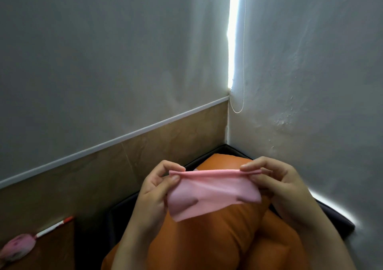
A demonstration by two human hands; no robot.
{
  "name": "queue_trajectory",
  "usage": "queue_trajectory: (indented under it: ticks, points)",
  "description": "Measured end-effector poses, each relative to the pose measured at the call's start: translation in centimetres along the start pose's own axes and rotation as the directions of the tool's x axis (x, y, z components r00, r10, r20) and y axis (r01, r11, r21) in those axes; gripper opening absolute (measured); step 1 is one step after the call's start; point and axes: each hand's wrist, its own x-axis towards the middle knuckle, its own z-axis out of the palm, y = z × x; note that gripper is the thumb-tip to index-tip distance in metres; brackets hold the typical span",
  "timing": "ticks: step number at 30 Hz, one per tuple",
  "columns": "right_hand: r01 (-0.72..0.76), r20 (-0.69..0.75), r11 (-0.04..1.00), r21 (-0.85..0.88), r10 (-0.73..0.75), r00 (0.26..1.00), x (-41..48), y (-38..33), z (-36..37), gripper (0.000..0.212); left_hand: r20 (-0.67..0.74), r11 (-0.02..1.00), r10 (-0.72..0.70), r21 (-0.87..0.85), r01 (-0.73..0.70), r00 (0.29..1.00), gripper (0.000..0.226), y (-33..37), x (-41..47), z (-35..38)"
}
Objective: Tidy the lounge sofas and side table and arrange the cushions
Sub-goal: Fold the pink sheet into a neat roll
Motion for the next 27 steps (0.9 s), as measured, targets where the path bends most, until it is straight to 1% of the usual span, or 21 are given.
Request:
queue_trajectory:
  ticks: [4,5,6,7,9,11,12,13,14,16,17,19,22,23,27]
  points:
    - [0.017,0.009,1.000,-0.005,-0.017,1.000,0.5,-0.1,0.3,0.026,-0.054,0.999,0.030,0.027,-0.028,0.998,0.034,0.0,-0.1,-0.3]
    - [0.007,0.018,1.000,-0.006,-0.006,1.000,0.7,-0.1,0.3,0.030,-0.068,0.999,0.032,0.034,-0.029,0.997,0.034,0.1,-0.2,-0.5]
    - [-0.005,0.029,1.000,-0.009,0.006,1.000,0.8,-0.1,0.5,0.034,-0.079,0.999,0.038,0.042,-0.035,0.996,0.030,0.1,-0.2,-0.7]
    - [-0.015,0.043,1.000,-0.014,0.016,0.999,1.0,0.0,0.5,0.034,-0.088,0.998,0.046,0.053,-0.041,0.995,0.024,0.1,-0.2,-0.9]
    - [-0.034,0.062,0.999,-0.017,0.035,0.997,1.4,0.2,0.5,0.028,-0.097,0.995,0.053,0.093,-0.044,0.994,0.020,0.2,-0.3,-1.4]
    - [-0.046,0.087,0.999,-0.017,0.047,0.995,1.7,0.3,0.7,0.022,-0.101,0.985,0.066,0.168,-0.049,0.993,0.026,0.3,-0.5,-1.6]
    - [-0.041,0.097,0.999,-0.027,0.043,0.994,1.8,0.3,0.9,0.021,-0.110,0.980,0.067,0.196,-0.044,0.992,0.026,0.4,-0.6,-1.6]
    - [-0.024,0.099,0.998,-0.058,0.030,0.995,1.9,0.4,1.0,0.026,-0.127,0.978,0.059,0.207,-0.032,0.990,0.024,0.4,-0.6,-1.6]
    - [-0.001,0.089,0.994,-0.108,0.011,0.996,2.0,0.4,1.1,0.025,-0.139,0.979,0.053,0.203,-0.024,0.989,0.019,0.4,-0.6,-1.6]
    - [0.043,0.056,0.983,-0.176,-0.034,0.998,2.3,0.5,1.4,0.012,-0.143,0.983,0.046,0.185,-0.019,0.989,0.009,0.4,-0.4,-1.6]
    - [0.053,0.047,0.982,-0.181,-0.045,0.998,2.5,0.7,1.4,0.012,-0.140,0.985,0.038,0.172,-0.014,0.989,0.009,0.4,-0.4,-1.6]
    - [0.047,0.042,0.988,-0.145,-0.041,0.998,2.6,1.0,1.5,0.015,-0.122,0.991,0.026,0.137,-0.009,0.992,0.014,0.5,-0.3,-1.6]
    - [0.019,0.035,0.993,-0.119,-0.014,0.999,2.6,1.3,1.4,0.028,-0.098,0.993,0.006,0.117,0.006,0.995,0.021,0.6,-0.2,-1.7]
    - [0.009,0.026,0.992,-0.126,-0.006,1.000,2.7,1.4,1.3,0.030,-0.089,0.994,0.000,0.113,0.010,0.996,0.022,0.6,-0.2,-1.7]
    - [-0.010,-0.016,0.981,-0.192,0.007,1.000,2.7,1.7,1.2,0.023,-0.051,0.981,0.037,0.193,-0.026,0.998,0.021,0.1,-0.1,-1.9]
